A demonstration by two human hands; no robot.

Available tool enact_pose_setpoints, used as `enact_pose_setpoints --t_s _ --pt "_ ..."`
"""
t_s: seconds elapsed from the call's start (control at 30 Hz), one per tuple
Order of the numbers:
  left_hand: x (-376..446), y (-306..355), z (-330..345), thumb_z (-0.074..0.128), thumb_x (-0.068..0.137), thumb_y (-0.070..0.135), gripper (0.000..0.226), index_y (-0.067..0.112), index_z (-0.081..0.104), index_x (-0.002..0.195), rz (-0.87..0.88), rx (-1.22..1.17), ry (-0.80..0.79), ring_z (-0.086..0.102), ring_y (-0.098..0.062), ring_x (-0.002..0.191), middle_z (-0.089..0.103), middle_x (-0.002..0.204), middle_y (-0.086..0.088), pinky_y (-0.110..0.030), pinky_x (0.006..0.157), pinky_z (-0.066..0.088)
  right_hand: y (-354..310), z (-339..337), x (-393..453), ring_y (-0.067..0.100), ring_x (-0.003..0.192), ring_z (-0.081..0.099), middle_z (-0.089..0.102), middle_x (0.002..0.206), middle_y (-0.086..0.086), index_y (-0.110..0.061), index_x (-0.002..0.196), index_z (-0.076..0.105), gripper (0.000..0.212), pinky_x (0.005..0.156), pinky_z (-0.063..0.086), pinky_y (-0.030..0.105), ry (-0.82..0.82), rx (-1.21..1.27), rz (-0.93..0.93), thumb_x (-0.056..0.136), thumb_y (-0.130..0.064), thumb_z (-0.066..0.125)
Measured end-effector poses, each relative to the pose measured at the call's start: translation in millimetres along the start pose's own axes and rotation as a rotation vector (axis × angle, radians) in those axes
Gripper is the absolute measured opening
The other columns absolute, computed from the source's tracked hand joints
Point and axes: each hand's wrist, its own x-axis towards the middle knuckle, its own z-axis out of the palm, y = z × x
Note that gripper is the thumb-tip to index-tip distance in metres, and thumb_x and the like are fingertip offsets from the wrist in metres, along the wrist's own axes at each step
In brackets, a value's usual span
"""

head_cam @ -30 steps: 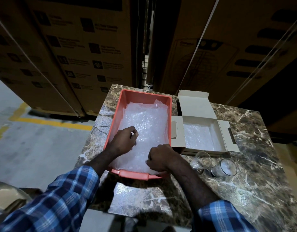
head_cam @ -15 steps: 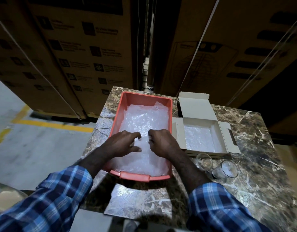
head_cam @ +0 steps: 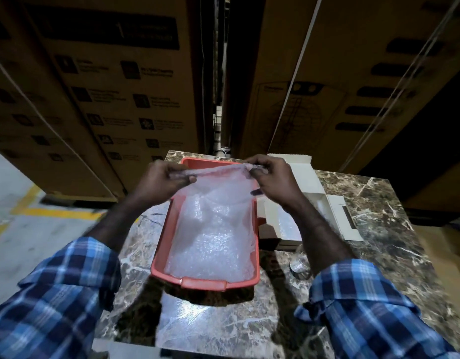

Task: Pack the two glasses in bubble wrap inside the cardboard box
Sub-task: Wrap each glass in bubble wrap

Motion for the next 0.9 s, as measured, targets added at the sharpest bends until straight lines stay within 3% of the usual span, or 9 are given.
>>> enact_pose_setpoints --t_s 0.13,0.3,0.37,0.43,0.5,0.57,0.67,0.8,0.9 --pt "-5.6 16.5 -12.6 0.081 0.082 0.015 0.012 0.014 0.079 0.093 0.035 -0.067 0.06 0.062 0.003 0.064 0.075 0.083 0.002 -0.011 0.056 0.045 -9.4 -14.8 -4.8 0.025 0.097 0.07 0.072 0.104 0.006 -0.014 0.105 0.073 0.016 0.067 0.063 0.043 0.013 0.113 -0.026 0.1 -0.012 0.058" --pt "-15.6 41.8 -13.7 0.081 0.079 0.007 0.019 0.024 0.078 0.087 0.087 -0.271 0.219 0.067 0.002 0.069 0.075 0.074 0.016 -0.012 0.064 0.05 -14.8 -35.8 -16.2 0.023 0.096 0.071 0.075 0.098 0.001 -0.017 0.103 0.076 0.017 0.082 0.06 0.05 0.039 0.151 -0.135 0.098 -0.009 0.061" --pt "-21.1 51.9 -12.0 0.081 0.079 0.01 0.012 0.007 0.078 0.09 0.117 -0.342 0.26 0.069 -0.007 0.074 0.076 0.078 0.003 -0.017 0.068 0.052 -17.5 -45.8 -21.3 0.021 0.094 0.071 0.076 0.097 0.001 -0.017 0.103 0.075 0.016 0.084 0.06 0.043 0.048 0.186 -0.159 0.097 -0.009 0.063" --pt "-26.7 62.8 -8.4 0.083 0.076 0.015 0.028 -0.007 0.074 0.09 0.152 -0.41 0.295 0.07 -0.016 0.078 0.076 0.083 -0.012 -0.024 0.071 0.055 -19.4 -58.4 -26.7 0.016 0.092 0.071 0.076 0.098 0.002 -0.016 0.104 0.075 0.015 0.08 0.059 0.032 0.058 0.222 -0.183 0.096 -0.008 0.064" --pt "-32.2 78.2 -1.2 0.081 0.076 0.016 0.023 -0.002 0.075 0.089 0.172 -0.437 0.305 0.07 -0.015 0.079 0.077 0.083 -0.002 -0.025 0.074 0.056 -18.8 -72.9 -32.5 0.012 0.093 0.07 0.075 0.101 0.002 -0.017 0.104 0.075 0.016 0.074 0.055 0.022 0.06 0.224 -0.199 0.096 -0.008 0.065" --pt "-37.8 95.5 11.2 0.077 0.082 0.009 0.007 0.007 0.075 0.089 0.178 -0.421 0.281 0.071 -0.009 0.079 0.077 0.082 0.008 -0.022 0.073 0.055 -14.5 -90.1 -37.7 0.012 0.098 0.069 0.075 0.104 0.0 -0.021 0.102 0.075 0.02 0.078 0.056 0.024 0.07 0.197 -0.215 0.094 -0.006 0.065" --pt "-44.1 117.9 37.7 0.073 0.087 0.005 0.013 0.018 0.075 0.09 0.171 -0.366 0.277 0.07 -0.005 0.075 0.076 0.08 0.012 -0.022 0.068 0.056 -4.3 -121.3 -48.7 0.008 0.101 0.068 0.075 0.105 -0.005 -0.021 0.101 0.076 0.029 0.08 0.052 0.023 0.108 0.184 -0.235 0.092 0.004 0.063" --pt "-54.8 156.3 86.4 0.069 0.09 -0.001 0.014 0.009 0.072 0.1 0.171 -0.388 0.307 0.067 0.003 0.07 0.074 0.075 0.018 -0.013 0.064 0.051 11.9 -171.8 -74.2 -0.005 0.091 0.065 0.073 0.1 -0.013 -0.018 0.101 0.075 0.034 0.077 0.051 0.019 0.178 0.18 -0.236 0.09 0.009 0.059" --pt "-64.4 186.6 129.3 0.067 0.09 -0.002 0.017 0.009 0.072 0.102 0.166 -0.425 0.33 0.068 0.002 0.073 0.074 0.076 0.019 -0.015 0.068 0.052 26.7 -211.6 -99.7 -0.013 0.08 0.062 0.071 0.097 -0.013 -0.016 0.102 0.075 0.037 0.067 0.047 0.011 0.219 0.174 -0.243 0.09 0.012 0.055"
